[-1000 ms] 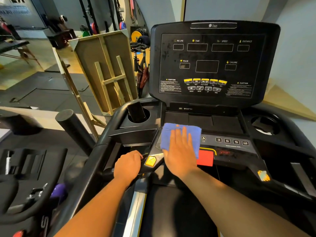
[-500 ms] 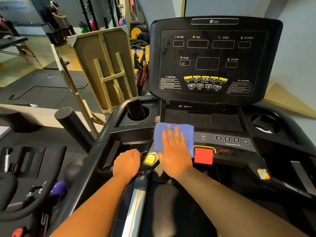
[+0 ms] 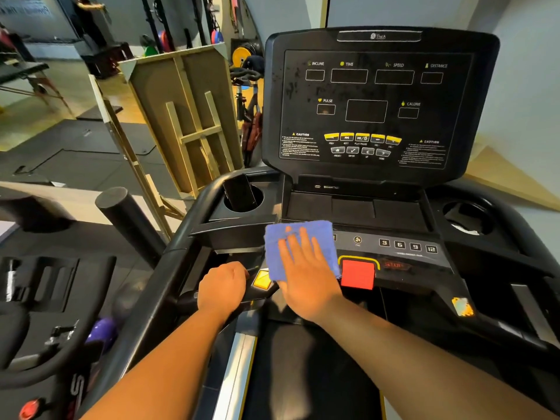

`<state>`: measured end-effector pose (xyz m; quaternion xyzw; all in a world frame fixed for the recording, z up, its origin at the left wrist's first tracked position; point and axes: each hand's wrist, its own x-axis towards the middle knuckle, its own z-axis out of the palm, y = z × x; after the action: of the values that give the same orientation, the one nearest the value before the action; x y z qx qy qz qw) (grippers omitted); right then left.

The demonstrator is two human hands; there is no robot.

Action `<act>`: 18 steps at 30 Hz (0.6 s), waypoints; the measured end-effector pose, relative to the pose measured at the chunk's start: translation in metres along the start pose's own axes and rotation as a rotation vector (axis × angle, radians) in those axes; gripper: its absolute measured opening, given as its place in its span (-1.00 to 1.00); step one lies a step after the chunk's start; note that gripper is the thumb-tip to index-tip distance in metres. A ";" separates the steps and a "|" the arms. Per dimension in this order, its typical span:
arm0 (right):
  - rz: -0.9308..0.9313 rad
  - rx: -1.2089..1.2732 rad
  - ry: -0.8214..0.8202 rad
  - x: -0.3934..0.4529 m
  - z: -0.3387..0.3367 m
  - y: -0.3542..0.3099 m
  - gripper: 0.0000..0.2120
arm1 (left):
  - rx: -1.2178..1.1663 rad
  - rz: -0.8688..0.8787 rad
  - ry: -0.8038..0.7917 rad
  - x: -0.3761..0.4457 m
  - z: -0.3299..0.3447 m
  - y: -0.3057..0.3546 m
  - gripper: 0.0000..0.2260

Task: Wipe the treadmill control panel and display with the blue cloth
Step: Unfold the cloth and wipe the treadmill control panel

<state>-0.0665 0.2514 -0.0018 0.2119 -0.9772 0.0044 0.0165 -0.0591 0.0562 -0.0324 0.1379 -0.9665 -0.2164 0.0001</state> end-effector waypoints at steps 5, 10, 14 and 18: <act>-0.190 0.049 0.115 -0.038 0.016 0.042 -0.37 | -0.003 -0.001 -0.018 -0.001 0.001 -0.001 -0.64; 0.217 0.004 0.083 -0.012 0.009 0.024 -0.27 | 0.013 -0.006 -0.014 0.000 -0.003 0.002 -0.63; 0.091 -0.025 0.016 0.003 0.001 -0.008 -0.25 | 0.002 -0.021 -0.031 0.000 -0.002 0.002 -0.63; -0.189 -0.032 0.071 -0.026 0.015 0.030 -0.31 | -0.017 -0.015 -0.026 -0.001 -0.001 0.001 -0.63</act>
<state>-0.0557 0.2888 -0.0176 0.3026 -0.9515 -0.0051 0.0546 -0.0582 0.0566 -0.0311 0.1423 -0.9635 -0.2266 -0.0127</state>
